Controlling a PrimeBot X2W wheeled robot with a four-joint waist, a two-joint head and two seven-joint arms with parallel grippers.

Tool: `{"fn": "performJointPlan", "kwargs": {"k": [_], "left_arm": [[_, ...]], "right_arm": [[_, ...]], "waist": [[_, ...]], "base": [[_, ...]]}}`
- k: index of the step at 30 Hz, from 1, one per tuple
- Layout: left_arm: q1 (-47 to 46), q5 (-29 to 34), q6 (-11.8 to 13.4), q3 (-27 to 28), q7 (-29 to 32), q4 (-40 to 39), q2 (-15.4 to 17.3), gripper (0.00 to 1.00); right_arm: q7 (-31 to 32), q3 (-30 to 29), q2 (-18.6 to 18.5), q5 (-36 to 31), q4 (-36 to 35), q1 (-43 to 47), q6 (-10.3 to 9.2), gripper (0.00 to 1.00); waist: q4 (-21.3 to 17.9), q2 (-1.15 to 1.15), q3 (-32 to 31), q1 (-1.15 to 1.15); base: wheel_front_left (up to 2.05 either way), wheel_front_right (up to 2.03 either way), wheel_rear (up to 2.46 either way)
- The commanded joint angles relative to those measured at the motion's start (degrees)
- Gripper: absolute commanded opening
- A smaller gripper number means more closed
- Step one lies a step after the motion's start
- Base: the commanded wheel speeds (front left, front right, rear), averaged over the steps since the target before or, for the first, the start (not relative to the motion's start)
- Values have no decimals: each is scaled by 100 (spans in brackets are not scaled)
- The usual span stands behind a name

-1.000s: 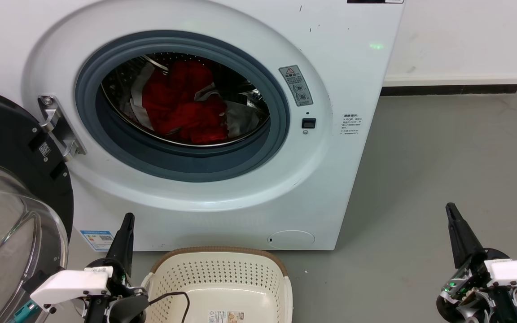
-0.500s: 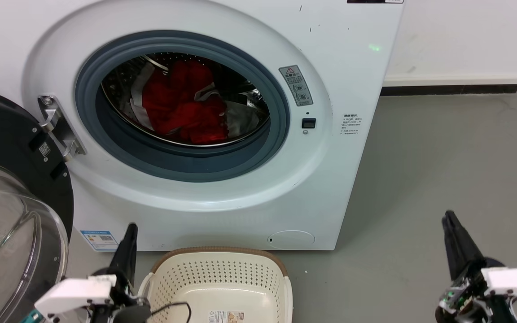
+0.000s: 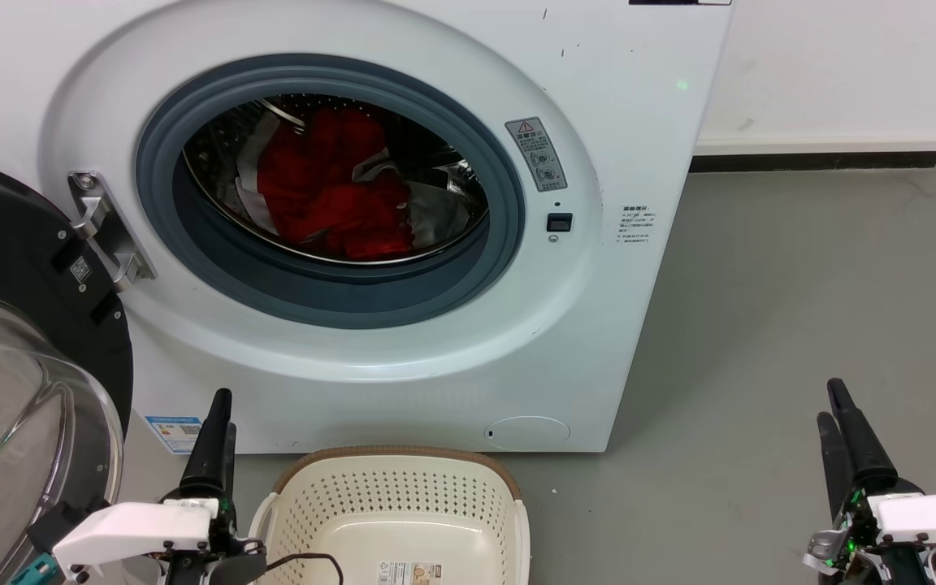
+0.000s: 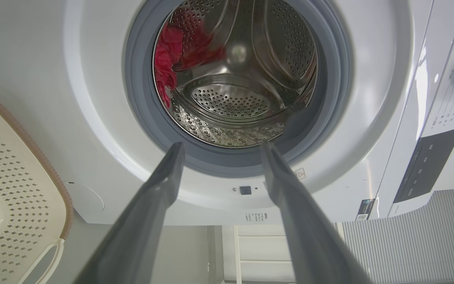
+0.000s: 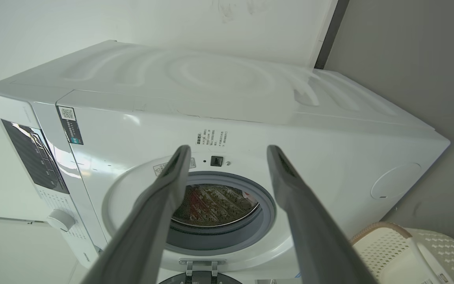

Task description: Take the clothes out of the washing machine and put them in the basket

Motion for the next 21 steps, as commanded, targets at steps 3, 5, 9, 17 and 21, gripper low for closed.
{"fn": "performJointPlan", "kwargs": {"k": [3,5,9,17,21], "left_arm": [[-47,573,107,-33,-135,-304,9,100],[-34,835,159,-66,-185,-384,9,100],[-8,1217,253,-122,-258,-484,9,100],[54,2254,494,-308,-444,-672,10,100],[81,2714,591,-386,-530,-749,10,100]], "right_arm": [[-130,10,-24,-685,-324,6,0,100],[-183,43,-24,-1011,-425,29,0,100],[-254,77,-24,-1439,-555,72,0,100],[-438,204,-25,-2570,-863,184,0,100],[-528,286,-25,-3128,-982,244,0,100]], "waist": [[2,0,9,0],[3,0,13,0],[4,0,20,0],[3,0,32,0],[4,0,37,0]], "base": [[0,0,0],[0,0,0],[0,0,0],[0,0,0],[0,0,0]]}}
